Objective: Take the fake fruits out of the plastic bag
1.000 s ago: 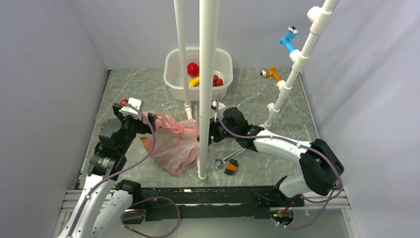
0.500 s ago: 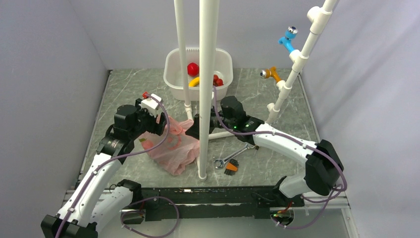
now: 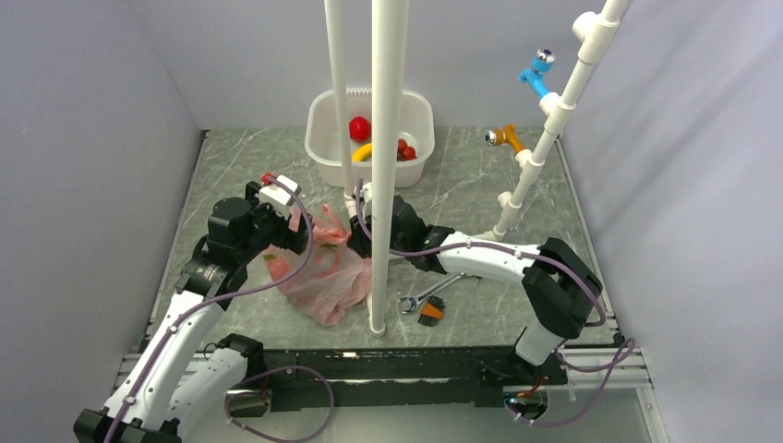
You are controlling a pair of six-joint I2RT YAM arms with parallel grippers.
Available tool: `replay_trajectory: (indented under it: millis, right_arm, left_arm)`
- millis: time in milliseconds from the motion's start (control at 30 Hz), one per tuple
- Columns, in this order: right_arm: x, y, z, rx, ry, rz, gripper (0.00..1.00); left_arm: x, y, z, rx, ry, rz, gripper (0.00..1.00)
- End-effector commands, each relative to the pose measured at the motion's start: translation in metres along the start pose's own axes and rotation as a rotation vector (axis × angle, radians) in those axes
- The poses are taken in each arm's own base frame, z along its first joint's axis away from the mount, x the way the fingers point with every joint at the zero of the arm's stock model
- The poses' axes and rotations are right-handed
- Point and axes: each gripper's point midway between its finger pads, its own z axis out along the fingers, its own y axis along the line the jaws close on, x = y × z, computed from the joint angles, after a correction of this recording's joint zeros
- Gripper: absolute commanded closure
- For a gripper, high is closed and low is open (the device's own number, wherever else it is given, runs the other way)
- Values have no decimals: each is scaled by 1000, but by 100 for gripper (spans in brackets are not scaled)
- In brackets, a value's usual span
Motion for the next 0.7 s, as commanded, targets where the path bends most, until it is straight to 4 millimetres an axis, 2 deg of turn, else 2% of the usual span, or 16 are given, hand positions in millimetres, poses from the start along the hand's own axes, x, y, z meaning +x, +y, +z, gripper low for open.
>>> replay_trajectory:
  millis: [0,100,200,267,467,567,667]
  right_arm:
    - [-50,-5,-3,47,-146,6,79]
    - [-58,8,-9,-22,-150,-9,90]
    - [-65,22,-14,-88,-158,-16,93]
    - [-65,32,-16,-141,-147,-22,96]
    - [-56,42,-19,-201,-112,-20,100]
    - [-42,49,-19,-246,-57,-37,100]
    - [-27,55,-19,-273,-8,-52,100]
  left_arm:
    - [-11,6,3,-20,2,18,2]
    - [-7,5,6,-9,33,14,9]
    - [-9,5,6,-10,26,11,15]
    - [-10,3,5,-3,12,11,24]
    - [-21,9,-6,-48,-50,17,67]
    - [-32,22,-17,-135,-120,0,100]
    - [-45,33,-32,-215,-210,-41,100]
